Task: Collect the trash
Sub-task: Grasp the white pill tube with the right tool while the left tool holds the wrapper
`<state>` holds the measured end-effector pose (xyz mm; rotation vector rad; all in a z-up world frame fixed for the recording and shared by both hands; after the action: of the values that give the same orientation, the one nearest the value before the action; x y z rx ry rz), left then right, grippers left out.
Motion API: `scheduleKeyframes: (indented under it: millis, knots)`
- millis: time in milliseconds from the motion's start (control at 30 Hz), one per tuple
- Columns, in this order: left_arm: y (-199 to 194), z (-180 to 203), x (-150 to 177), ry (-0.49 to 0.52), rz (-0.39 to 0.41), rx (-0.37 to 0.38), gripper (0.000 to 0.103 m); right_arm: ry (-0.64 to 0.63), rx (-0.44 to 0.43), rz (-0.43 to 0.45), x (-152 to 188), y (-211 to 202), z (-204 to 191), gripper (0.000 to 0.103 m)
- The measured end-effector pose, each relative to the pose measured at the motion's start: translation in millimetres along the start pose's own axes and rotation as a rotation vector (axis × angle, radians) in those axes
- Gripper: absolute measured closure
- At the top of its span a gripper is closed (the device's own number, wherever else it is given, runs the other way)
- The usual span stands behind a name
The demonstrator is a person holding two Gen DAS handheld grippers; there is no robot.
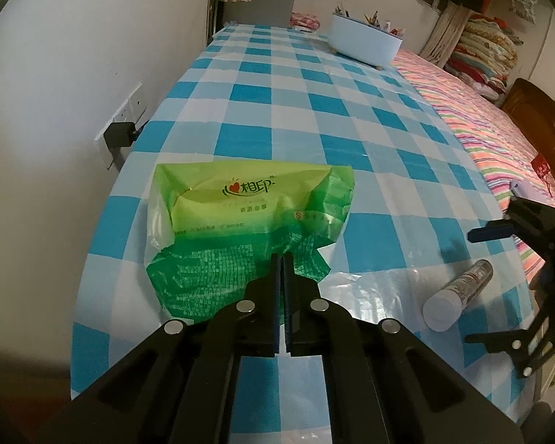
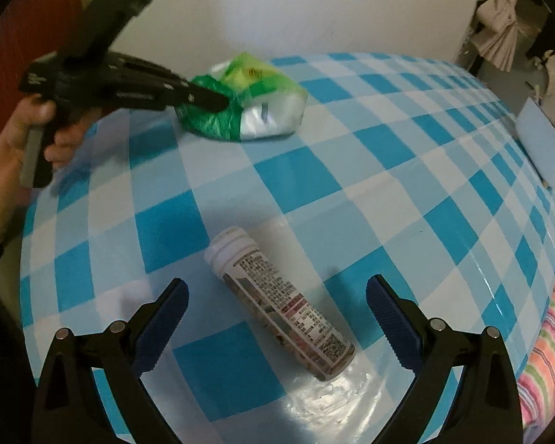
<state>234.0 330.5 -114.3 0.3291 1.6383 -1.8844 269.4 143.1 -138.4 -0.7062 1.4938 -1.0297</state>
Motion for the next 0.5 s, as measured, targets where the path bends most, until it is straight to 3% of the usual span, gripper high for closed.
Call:
scheduleKeyframes:
  millis: [67,200,300,333,400,500]
  knots:
    - [-1.9,2.9,-0.2,0.006,0.004,0.0,0.102,-0.016,-0.004,-0.028,0.9,5.7,-1.3,0.011]
    - [-6.4,7.2,0.0,0.014,0.011,0.004,0.102,-0.027,-0.034,-0.089,4.0,19.9,-4.8,0.033]
    - [-10.0,9.9,-0.3,0.019,0.019,0.005,0.102,-0.016,-0.053,-0.088,6.6,20.0,-7.2,0.04]
    - [-11.8,10.9,-0.6,0.019,0.023,0.005,0.102,-0.015,-0.052,-0.083,7.3,18.7,-9.6,0.045]
    - [-14.1,15.4,0.1,0.026,0.028,0.011,0.102,-0.011,-0.047,-0.067,10.5,14.4,-15.3,0.065]
    - [-16.5,23.2,2.3,0.035,0.032,0.02,0.102,0.018,-0.008,-0.044,17.9,8.8,-25.6,0.072]
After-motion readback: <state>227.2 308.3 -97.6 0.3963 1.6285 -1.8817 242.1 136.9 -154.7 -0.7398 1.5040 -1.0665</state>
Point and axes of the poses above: each gripper's, at about its wrist camera, not at the fingertips, and y roughly the way its jaws point, z to its right, x to its underside, the point moved 5 cm from there along y, roughly the way its jaws point, and after that the axes turned 5 degrees about -y, right-handed, at the moved point
